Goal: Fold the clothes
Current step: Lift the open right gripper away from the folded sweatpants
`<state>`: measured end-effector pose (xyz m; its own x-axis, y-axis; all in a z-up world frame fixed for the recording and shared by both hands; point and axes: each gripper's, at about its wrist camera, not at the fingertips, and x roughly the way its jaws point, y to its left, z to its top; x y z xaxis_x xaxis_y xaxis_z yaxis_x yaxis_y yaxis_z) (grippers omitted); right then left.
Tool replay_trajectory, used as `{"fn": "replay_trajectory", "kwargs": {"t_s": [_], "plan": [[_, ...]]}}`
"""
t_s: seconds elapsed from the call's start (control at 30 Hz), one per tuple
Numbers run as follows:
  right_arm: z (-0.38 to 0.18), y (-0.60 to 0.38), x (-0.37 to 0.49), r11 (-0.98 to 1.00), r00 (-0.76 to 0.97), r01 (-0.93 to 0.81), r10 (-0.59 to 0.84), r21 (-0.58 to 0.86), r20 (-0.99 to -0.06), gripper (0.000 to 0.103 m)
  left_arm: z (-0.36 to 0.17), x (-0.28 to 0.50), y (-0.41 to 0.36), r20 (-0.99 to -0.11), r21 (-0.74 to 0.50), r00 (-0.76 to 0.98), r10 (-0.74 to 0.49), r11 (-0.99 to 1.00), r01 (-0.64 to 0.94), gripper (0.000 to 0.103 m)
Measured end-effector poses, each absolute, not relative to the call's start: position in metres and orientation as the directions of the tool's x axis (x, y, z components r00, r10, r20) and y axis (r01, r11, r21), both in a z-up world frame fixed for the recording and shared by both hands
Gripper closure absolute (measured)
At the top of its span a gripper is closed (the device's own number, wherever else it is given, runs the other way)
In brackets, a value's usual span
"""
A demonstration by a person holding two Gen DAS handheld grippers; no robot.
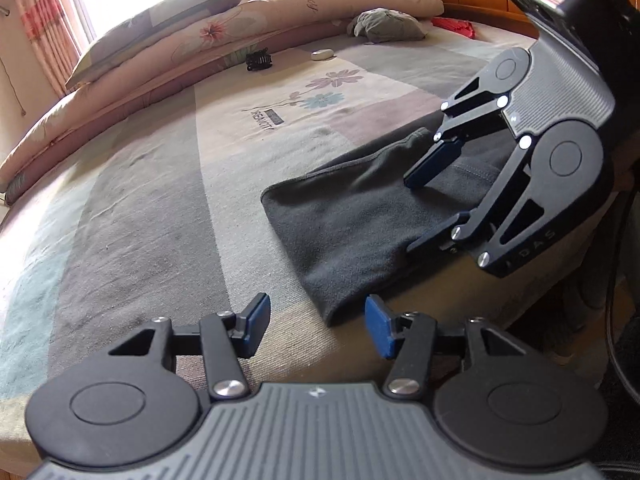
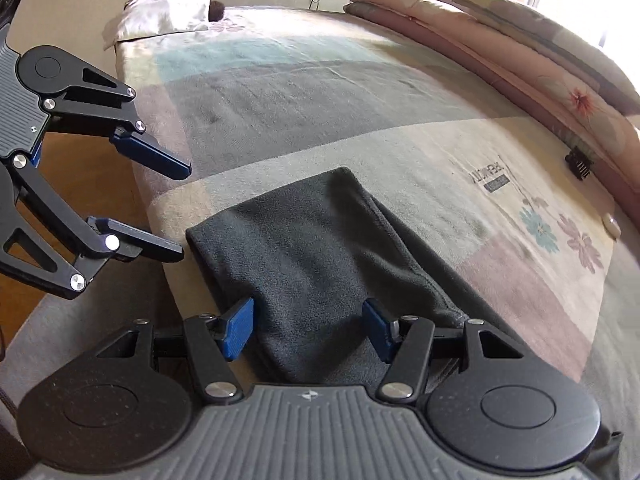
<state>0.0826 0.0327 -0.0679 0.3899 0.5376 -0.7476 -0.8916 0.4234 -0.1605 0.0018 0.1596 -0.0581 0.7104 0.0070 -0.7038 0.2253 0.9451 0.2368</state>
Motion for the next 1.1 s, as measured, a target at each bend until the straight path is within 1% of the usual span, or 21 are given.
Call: {"fn": "replay_trajectory", "kwargs": {"t_s": [0.1, 0.17, 0.3, 0.53, 0.67, 0.83, 0.9, 0.97, 1.03, 1.1], "plan": [[-0.058, 0.03, 0.086, 0.454, 0.402, -0.881, 0.565, -0.135, -0.721, 0.039, -0.062, 0.007, 0.157, -0.69, 0.271, 0.722, 0.046, 0.942, 0.198, 0.049], [-0.054, 0.028, 0.088, 0.471, 0.41, -0.873, 0.569, -0.126, -0.713, 0.039, -0.066, 0.01, 0.154, -0.691, 0.28, 0.721, 0.045, 0.937, 0.21, 0.049], [-0.05, 0.024, 0.092, 0.486, 0.403, -0.868, 0.575, -0.099, -0.713, 0.039, -0.075, 0.013, 0.14, -0.678, 0.371, 0.732, 0.068, 0.892, 0.26, 0.049], [-0.05, 0.02, 0.094, 0.508, 0.392, -0.86, 0.583, -0.057, -0.712, 0.039, -0.079, 0.011, 0.125, -0.618, 0.505, 0.778, 0.112, 0.815, 0.284, 0.047], [-0.053, 0.016, 0.096, 0.518, 0.396, -0.853, 0.572, -0.059, -0.719, 0.038, -0.082, 0.011, 0.117, -0.584, 0.572, 0.801, 0.131, 0.766, 0.292, 0.047], [-0.069, 0.008, 0.1, 0.527, 0.383, -0.847, 0.528, -0.06, -0.758, 0.033, -0.083, 0.007, 0.134, -0.627, 0.538, 0.761, 0.165, 0.798, 0.27, 0.047], [-0.074, 0.004, 0.1, 0.528, 0.381, -0.847, 0.515, -0.066, -0.768, 0.032, -0.077, 0.001, 0.142, -0.648, 0.506, 0.746, 0.152, 0.819, 0.272, 0.047], [-0.07, 0.0, 0.098, 0.527, 0.384, -0.847, 0.526, -0.064, -0.759, 0.032, -0.067, -0.005, 0.148, -0.659, 0.47, 0.743, 0.12, 0.836, 0.282, 0.047], [-0.065, -0.001, 0.096, 0.527, 0.392, -0.848, 0.541, -0.063, -0.744, 0.031, -0.054, -0.007, 0.153, -0.647, 0.431, 0.758, 0.078, 0.858, 0.279, 0.047], [-0.066, 0.0, 0.096, 0.527, 0.392, -0.848, 0.545, -0.06, -0.741, 0.029, -0.042, -0.003, 0.157, -0.627, 0.37, 0.778, 0.032, 0.891, 0.261, 0.044]]}}
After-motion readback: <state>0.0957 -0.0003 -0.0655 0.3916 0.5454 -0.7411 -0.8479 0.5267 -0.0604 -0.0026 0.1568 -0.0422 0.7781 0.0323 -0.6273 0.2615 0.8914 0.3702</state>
